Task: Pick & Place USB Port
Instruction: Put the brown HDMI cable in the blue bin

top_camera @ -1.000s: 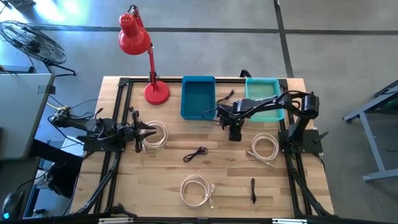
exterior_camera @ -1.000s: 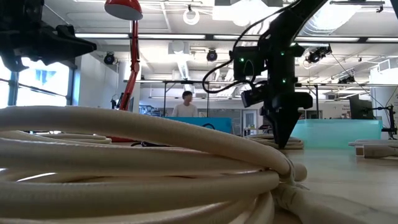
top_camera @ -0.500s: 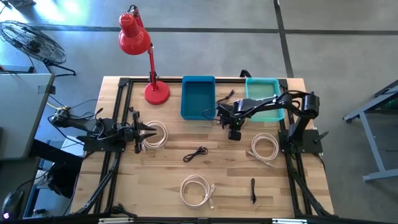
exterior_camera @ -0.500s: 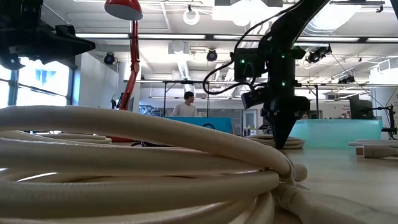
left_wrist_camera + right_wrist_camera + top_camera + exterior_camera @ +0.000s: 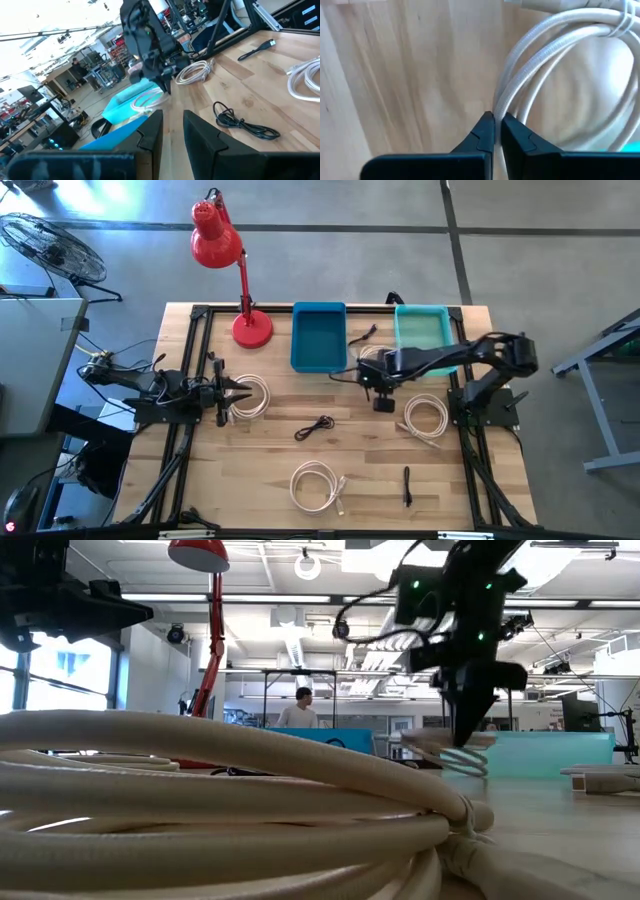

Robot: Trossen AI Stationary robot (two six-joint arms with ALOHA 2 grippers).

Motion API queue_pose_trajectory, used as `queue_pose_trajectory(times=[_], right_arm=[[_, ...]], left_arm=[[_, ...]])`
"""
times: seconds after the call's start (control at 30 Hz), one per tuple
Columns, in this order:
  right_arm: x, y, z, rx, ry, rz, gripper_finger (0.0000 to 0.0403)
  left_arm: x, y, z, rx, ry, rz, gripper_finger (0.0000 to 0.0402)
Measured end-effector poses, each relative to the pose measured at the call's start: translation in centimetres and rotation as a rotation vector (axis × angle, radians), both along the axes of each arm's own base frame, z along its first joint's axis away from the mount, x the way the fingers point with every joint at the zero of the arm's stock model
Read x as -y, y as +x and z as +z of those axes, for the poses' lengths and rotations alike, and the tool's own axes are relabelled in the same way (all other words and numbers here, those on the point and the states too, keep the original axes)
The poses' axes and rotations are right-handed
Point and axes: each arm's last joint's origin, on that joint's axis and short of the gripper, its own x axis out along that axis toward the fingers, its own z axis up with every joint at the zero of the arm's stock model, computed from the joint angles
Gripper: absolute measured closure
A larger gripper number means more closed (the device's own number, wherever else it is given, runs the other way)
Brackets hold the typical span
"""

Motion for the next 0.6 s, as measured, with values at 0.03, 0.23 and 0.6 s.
queue_pose_trajectory(times=[0.03,0.23,0.6], right_arm=[[-0.3,-0.2,0.6,0.024,-0.011,0.0,0.0396],[-2.1,-0.8,4.2,0.208,-0.082,0.043,0.0397],[-5.1,0.2,7.8,0.55,-0.052,0.31,0.0397]], left_arm=[[0.0,0.0,0.0,0.002,-0.001,0.0,0.0329],[0.1,0.0,0.8,0.091,-0.019,-0.044,0.033],[-0.1,-0.5,2.7,0.278,0.138,0.031,0.033]])
